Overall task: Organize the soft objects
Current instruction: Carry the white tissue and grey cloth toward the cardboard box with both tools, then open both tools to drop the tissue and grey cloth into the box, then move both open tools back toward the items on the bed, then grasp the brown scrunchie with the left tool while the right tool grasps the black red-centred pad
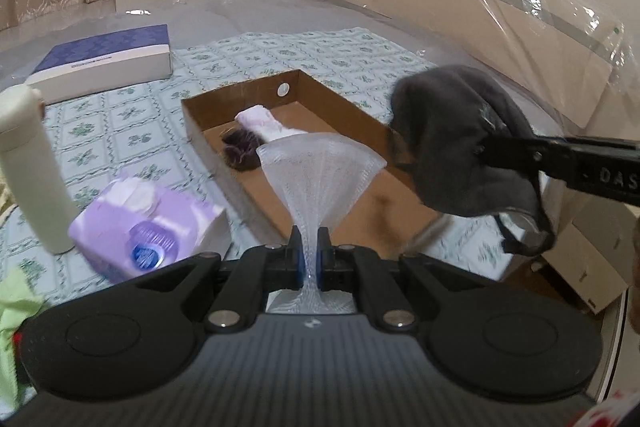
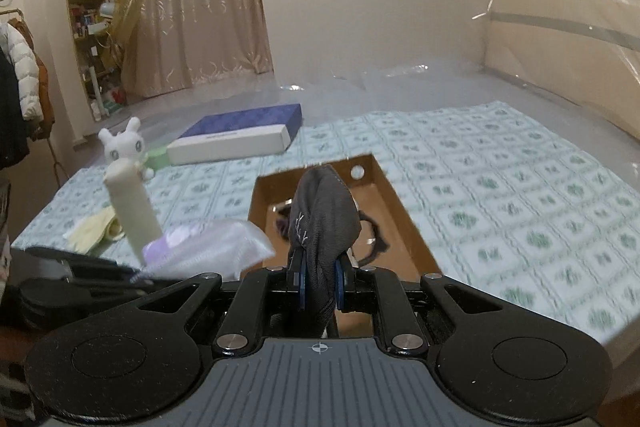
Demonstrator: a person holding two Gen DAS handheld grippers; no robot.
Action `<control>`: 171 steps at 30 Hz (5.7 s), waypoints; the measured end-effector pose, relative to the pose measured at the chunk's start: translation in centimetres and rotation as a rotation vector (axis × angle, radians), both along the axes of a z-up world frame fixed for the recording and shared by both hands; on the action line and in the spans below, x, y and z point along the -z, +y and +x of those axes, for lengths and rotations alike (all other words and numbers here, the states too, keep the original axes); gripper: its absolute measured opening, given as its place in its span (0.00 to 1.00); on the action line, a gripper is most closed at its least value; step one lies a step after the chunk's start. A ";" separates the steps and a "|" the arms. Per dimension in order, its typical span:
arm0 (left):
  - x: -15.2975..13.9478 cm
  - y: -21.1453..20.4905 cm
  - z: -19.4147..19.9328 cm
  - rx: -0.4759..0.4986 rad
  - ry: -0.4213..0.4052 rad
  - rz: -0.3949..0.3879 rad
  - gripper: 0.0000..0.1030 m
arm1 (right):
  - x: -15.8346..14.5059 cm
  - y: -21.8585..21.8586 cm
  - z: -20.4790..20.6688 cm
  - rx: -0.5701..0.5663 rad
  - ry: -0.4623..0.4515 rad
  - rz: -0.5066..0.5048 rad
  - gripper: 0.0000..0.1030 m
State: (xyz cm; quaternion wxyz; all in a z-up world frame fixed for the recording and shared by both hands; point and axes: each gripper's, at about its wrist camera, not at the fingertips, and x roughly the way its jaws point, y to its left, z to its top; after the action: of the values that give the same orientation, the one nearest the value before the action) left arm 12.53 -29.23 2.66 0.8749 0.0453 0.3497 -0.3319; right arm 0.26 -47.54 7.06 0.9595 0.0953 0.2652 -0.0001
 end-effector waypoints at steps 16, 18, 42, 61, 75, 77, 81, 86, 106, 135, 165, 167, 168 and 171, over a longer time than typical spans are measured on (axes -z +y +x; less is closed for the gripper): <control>3.2 -4.3 4.8 -0.047 0.064 -0.105 0.32 | 4.1 -5.7 10.9 0.026 0.066 0.058 0.13; 3.2 -4.0 4.4 -0.046 0.053 -0.091 0.32 | 4.8 -5.9 11.0 0.026 0.079 0.057 0.13; 2.5 3.5 -0.1 -0.130 0.032 -0.068 0.33 | 5.6 -6.8 7.3 0.070 0.029 0.131 0.62; 2.5 10.5 -5.2 -0.196 0.030 -0.048 0.33 | 5.5 0.9 0.1 0.043 0.067 0.143 0.62; 4.0 16.5 -9.4 -0.253 0.052 -0.019 0.33 | 8.2 8.1 -3.8 -0.034 0.181 0.088 0.62; 4.2 17.5 -9.8 -0.269 0.054 -0.006 0.33 | 8.3 9.1 -4.0 -0.052 0.190 0.079 0.62; 4.6 19.5 -10.5 -0.309 0.050 0.023 0.33 | 8.3 11.4 -4.0 -0.094 0.196 0.040 0.62; 5.0 22.4 -10.9 -0.373 0.045 0.042 0.33 | 8.4 14.6 -3.7 -0.160 0.201 -0.011 0.62; 4.6 33.0 -10.5 -0.601 0.011 0.059 0.34 | 7.2 24.8 0.2 -0.368 0.174 -0.082 0.62; 7.1 42.4 -5.1 -0.731 0.019 0.121 0.40 | 10.1 32.9 9.4 -0.498 0.203 -0.183 0.62; 11.0 44.5 3.1 -0.737 0.008 0.221 0.47 | 15.9 36.6 16.3 -0.492 0.232 -0.206 0.68; 11.0 44.3 3.0 -0.738 0.002 0.227 0.47 | 16.0 36.9 16.8 -0.490 0.225 -0.204 0.68; 11.1 44.3 2.9 -0.738 0.000 0.230 0.47 | 16.0 37.1 17.0 -0.491 0.223 -0.203 0.69; 11.1 44.2 2.8 -0.734 -0.010 0.240 0.47 | 16.0 37.5 17.7 -0.490 0.214 -0.192 0.69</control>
State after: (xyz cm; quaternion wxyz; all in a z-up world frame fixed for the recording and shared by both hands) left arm 15.29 14.98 -8.45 0.9257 0.0209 0.3749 0.0467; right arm 17.98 -10.08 -8.94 0.9020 -0.0634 0.3789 0.1969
